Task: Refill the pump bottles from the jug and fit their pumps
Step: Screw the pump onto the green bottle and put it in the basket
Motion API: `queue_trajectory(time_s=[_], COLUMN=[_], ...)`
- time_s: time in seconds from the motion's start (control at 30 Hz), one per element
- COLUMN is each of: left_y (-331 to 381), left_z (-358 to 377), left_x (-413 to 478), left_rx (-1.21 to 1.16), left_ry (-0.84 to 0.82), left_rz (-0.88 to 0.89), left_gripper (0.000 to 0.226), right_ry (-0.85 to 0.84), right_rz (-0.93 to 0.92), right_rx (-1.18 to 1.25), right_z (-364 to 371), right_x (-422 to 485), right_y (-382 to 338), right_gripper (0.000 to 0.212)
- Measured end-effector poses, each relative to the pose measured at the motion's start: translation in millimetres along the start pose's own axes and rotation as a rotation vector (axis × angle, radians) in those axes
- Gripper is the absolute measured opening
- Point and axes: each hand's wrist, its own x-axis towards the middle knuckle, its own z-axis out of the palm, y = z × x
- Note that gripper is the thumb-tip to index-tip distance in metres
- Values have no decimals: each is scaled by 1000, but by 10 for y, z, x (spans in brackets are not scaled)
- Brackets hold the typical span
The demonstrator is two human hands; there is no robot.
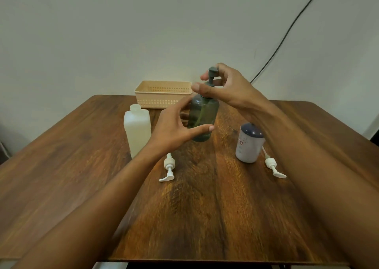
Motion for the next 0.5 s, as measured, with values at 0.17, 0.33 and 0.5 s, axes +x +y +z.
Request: queue_trajectory(time_s=[0.17, 0.33, 0.5], left_y=[2, 10, 63], left_z=[-17, 0, 28], left_x=[9, 24, 16], left_rx=[-2, 16, 1], left_ry=[15, 23, 11], left_rz=[-8, -1, 4], left_gripper=[78, 84, 85], right_ry=[-306, -79, 37], right_rz=[29, -14, -22], right_rx=[242, 111, 61], right_z=[-224, -142, 16], right_x=[13, 19, -18], right_y=[19, -11, -24], right_gripper=[44, 35, 30])
